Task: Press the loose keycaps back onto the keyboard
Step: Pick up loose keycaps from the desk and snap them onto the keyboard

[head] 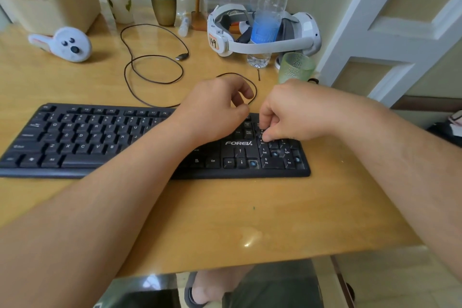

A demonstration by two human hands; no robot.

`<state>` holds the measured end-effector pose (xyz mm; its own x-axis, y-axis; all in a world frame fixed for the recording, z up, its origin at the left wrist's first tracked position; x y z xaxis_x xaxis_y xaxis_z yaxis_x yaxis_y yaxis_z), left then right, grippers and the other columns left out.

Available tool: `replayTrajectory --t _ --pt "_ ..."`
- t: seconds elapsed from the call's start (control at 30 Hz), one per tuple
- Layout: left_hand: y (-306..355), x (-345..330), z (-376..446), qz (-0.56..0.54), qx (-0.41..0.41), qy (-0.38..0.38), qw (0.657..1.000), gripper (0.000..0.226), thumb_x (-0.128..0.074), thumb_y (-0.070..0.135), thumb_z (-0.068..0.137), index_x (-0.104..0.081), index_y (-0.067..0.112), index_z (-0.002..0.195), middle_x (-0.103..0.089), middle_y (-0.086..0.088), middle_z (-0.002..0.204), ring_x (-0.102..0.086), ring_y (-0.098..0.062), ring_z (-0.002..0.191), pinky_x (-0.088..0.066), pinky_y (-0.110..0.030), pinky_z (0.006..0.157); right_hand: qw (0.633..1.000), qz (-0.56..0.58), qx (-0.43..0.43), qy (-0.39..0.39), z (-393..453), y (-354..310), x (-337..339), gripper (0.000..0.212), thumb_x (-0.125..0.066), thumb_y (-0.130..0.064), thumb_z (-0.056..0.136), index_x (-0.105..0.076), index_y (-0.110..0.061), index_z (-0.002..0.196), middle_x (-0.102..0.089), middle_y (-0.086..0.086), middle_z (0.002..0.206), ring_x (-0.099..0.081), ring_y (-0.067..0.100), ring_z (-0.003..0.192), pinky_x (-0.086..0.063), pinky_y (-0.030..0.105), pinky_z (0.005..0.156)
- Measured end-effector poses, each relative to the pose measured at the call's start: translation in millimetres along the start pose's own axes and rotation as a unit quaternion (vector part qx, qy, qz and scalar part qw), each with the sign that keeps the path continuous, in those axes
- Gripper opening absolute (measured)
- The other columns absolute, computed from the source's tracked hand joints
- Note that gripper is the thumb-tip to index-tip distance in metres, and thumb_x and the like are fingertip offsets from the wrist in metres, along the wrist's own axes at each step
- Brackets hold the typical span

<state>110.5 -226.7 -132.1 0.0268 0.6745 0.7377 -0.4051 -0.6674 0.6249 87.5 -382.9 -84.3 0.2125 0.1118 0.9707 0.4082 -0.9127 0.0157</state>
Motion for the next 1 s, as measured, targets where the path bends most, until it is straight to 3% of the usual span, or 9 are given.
replayTrajectory --t 0.23,0.47,0.6,0.73,1.0 --pt "1.1 -2.7 -0.3 0.031 -0.022 -0.012 0.999 0.024 -0.062 0.024 0.091 -0.067 0.035 0.112 -0.068 0.015 0.088 -0.055 0.000 0.078 -0.035 -0.011 0.062 0.998 -0.045 0.001 0.035 2.6 -2.2 -4.2 0.016 -0.077 -0.041 0.089 -0.077 -0.030 0.101 -0.065 -0.014 0.088 -0.060 0.015 0.094 -0.058 0.040 0.081" --pt "1.4 -6.6 -1.4 0.041 -0.032 -0.020 0.998 0.025 -0.063 0.023 0.090 -0.068 0.033 0.112 -0.068 0.011 0.089 -0.054 0.003 0.076 -0.037 -0.011 0.063 0.999 -0.039 -0.006 0.037 2.9 -0.5 -8.2 0.009 -0.069 -0.035 0.096 -0.077 -0.032 0.100 -0.057 -0.014 0.078 -0.059 0.019 0.092 -0.054 0.037 0.076" --pt "3.4 -10.3 -3.0 0.058 -0.052 -0.030 0.996 0.025 -0.063 0.024 0.090 -0.069 0.031 0.113 -0.067 0.011 0.085 -0.057 -0.010 0.080 -0.039 -0.026 0.069 0.998 -0.016 -0.029 0.059 2.0 0.8 -14.9 0.006 -0.070 -0.033 0.095 -0.076 -0.033 0.095 -0.059 -0.013 0.078 -0.061 0.022 0.095 -0.056 0.040 0.077" --pt "3.7 -12.1 -3.1 0.063 -0.058 -0.028 0.996 0.026 -0.063 0.023 0.089 -0.069 0.029 0.114 -0.069 0.009 0.086 -0.057 -0.013 0.082 -0.036 -0.026 0.070 0.995 -0.001 -0.049 0.082 1.2 0.2 -15.2 0.005 -0.073 -0.032 0.092 -0.075 -0.033 0.087 -0.059 -0.012 0.077 -0.062 0.021 0.086 -0.057 0.038 0.074" --pt "4.5 -10.8 -3.2 0.063 -0.061 -0.023 0.996 0.028 -0.063 0.022 0.090 -0.069 0.029 0.116 -0.069 0.010 0.087 -0.057 -0.012 0.083 -0.034 -0.026 0.069 0.994 0.021 -0.055 0.094 0.2 3.8 -23.0 0.011 -0.073 -0.034 0.092 -0.070 -0.033 0.081 -0.062 -0.012 0.083 -0.061 0.019 0.088 -0.056 0.037 0.074"
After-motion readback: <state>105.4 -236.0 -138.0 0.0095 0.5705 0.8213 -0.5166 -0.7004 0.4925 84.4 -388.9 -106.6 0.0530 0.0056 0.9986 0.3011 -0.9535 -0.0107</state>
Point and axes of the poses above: each hand's wrist, its own z-axis towards the middle knuckle, its own x-axis out of the back of the hand, y = z × x, the point moved 3 cm from there along z, towards the middle knuckle
